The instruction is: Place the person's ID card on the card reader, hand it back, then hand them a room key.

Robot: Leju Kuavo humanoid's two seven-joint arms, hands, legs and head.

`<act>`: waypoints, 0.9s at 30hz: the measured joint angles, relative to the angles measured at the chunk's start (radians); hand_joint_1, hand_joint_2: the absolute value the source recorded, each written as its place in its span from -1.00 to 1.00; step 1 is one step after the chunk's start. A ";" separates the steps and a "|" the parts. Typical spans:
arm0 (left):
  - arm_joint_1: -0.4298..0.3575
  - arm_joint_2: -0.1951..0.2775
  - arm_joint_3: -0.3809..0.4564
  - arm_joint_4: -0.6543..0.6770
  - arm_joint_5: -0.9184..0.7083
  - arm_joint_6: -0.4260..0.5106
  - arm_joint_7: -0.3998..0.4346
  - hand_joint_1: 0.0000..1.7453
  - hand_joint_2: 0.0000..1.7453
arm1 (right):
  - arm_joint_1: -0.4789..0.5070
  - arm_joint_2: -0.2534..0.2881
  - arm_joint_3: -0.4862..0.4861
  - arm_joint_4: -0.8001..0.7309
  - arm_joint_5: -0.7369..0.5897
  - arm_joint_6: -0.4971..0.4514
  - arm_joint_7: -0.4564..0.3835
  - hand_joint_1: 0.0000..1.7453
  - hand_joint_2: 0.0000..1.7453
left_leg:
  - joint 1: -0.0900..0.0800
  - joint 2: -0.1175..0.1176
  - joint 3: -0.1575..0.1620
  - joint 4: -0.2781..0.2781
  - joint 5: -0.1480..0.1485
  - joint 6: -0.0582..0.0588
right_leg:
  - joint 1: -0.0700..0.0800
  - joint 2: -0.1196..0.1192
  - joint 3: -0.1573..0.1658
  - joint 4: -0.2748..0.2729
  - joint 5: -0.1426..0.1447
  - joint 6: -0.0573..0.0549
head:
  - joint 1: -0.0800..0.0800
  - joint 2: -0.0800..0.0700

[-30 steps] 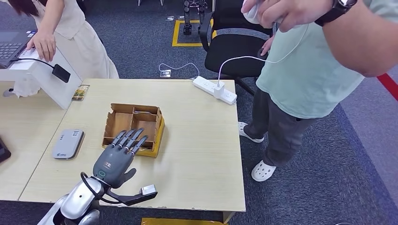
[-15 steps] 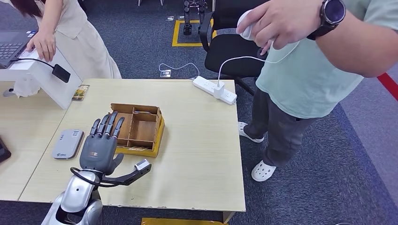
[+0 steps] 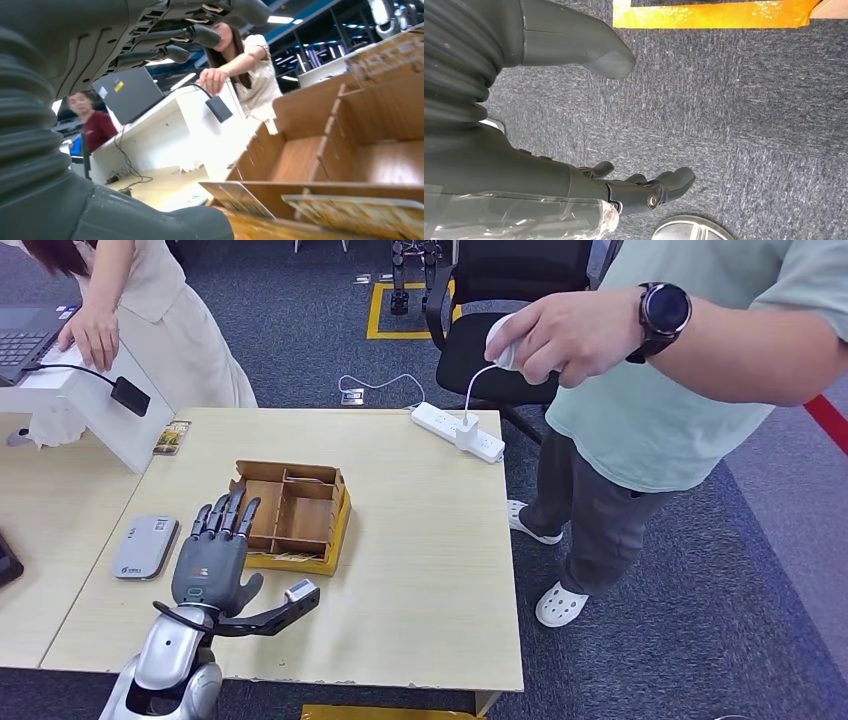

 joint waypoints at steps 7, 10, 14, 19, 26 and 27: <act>-0.006 -0.005 0.001 0.070 0.000 0.022 0.081 -1.00 1.00 | -0.004 0.000 -0.008 -0.002 0.015 0.000 -0.002 -1.00 1.00 | 0.000 0.000 0.000 0.000 0.000 0.000 | 0.000 0.000 0.000 0.000 0.000 0.000 | 0.000 0.000; -0.011 -0.005 0.001 0.097 0.000 0.028 0.100 -1.00 1.00 | -0.007 0.000 -0.009 -0.002 0.019 0.000 -0.002 -1.00 1.00 | 0.000 0.000 0.000 0.000 0.000 0.000 | 0.000 0.000 0.000 0.000 0.000 0.000 | 0.000 0.000; -0.019 -0.004 0.003 0.121 0.000 0.035 0.115 -1.00 1.00 | -0.008 0.000 -0.009 -0.002 0.022 0.000 -0.002 -1.00 1.00 | 0.000 0.000 0.000 0.000 0.000 0.000 | 0.000 0.000 0.000 0.000 0.000 0.000 | 0.000 0.000; -0.027 -0.002 0.005 0.143 0.000 0.040 0.152 -1.00 1.00 | -0.009 0.000 -0.009 -0.002 0.025 0.000 -0.002 -1.00 1.00 | 0.000 0.000 0.000 0.000 0.000 0.000 | 0.000 0.000 0.000 0.000 0.000 0.000 | 0.000 0.000; -0.043 -0.001 0.018 0.158 0.000 0.045 0.166 -1.00 1.00 | -0.012 0.000 -0.009 -0.002 0.030 -0.001 -0.015 -1.00 1.00 | 0.000 0.000 0.000 0.000 0.000 0.000 | 0.000 0.000 0.000 0.000 0.000 0.000 | 0.000 0.000; -0.044 -0.002 0.023 0.159 0.000 0.047 0.166 -1.00 1.00 | -0.011 0.000 -0.009 -0.002 0.030 -0.001 -0.016 -1.00 1.00 | 0.000 0.000 0.000 0.000 0.000 0.000 | 0.000 0.000 0.000 0.000 0.000 0.000 | 0.000 0.000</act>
